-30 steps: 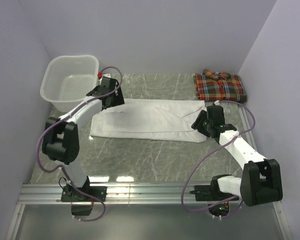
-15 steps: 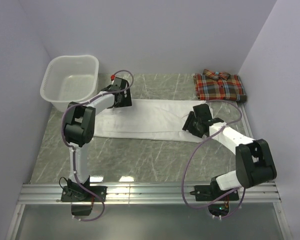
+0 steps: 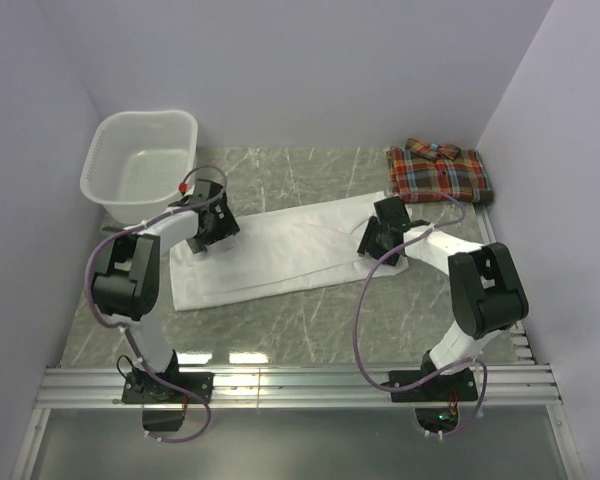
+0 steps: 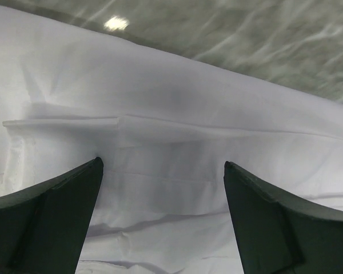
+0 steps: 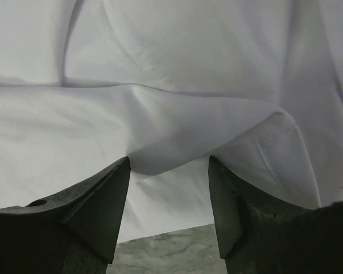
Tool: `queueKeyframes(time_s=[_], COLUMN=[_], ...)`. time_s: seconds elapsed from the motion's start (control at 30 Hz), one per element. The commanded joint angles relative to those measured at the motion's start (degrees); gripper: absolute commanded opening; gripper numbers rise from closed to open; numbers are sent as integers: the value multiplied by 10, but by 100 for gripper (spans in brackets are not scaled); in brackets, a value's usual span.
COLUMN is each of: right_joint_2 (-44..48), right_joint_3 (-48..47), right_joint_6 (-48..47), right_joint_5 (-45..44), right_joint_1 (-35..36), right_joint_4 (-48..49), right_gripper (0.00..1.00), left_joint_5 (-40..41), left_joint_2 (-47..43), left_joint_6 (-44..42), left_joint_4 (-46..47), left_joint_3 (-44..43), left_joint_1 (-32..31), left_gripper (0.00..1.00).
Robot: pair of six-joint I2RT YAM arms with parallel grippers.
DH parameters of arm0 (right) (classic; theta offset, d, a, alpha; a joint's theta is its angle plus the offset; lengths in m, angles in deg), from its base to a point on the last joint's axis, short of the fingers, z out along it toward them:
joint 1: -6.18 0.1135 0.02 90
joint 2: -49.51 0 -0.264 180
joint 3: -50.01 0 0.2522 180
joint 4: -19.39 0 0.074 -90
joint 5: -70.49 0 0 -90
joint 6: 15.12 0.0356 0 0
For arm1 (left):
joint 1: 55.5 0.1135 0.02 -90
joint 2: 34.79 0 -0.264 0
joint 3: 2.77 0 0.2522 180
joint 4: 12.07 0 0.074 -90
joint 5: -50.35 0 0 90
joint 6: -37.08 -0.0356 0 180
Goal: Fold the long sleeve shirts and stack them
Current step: Fold the shirt
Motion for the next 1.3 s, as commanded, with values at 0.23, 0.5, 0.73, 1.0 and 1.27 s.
queueKeyframes(time_s=[0.23, 0.5, 0.73, 1.0, 1.27], right_joint_2=[-167, -292, -222, -41, 114], right_joint_3=[-208, -420, -434, -209, 49], right_joint_6=[-86, -130, -154, -76, 123], right_joint_5=[30, 36, 32, 58, 140], right_joint_1=[18, 22, 22, 26, 33], right_joint_4=[-50, -98, -94, -49, 142], right_gripper=[64, 65, 67, 65, 54], left_joint_5=[-109, -125, -93, -88, -63], left_joint_2=[-168, -272, -346, -197, -14], left_joint_6=[109, 104, 16, -73, -95], left_joint_4=[-75, -87, -121, -107, -113], left_joint_3=[244, 280, 195, 28, -90], left_joint_1=[17, -25, -56, -56, -56], left_gripper=[95, 95, 95, 93, 93])
